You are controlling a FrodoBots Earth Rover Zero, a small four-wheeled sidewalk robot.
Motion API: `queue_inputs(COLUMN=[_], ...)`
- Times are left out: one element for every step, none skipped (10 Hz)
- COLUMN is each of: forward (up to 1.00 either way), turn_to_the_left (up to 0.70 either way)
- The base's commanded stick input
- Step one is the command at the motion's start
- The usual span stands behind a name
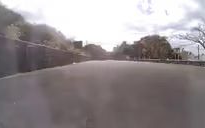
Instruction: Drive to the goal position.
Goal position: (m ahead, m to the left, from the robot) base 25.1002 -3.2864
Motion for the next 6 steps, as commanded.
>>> queue_inputs(forward=[0.7, 0.7, 0.7, 0.7, 0.7, 0.7], turn_to_the_left=[0.0, 0.0, 0.0, 0.0, 0.0, 0.0])
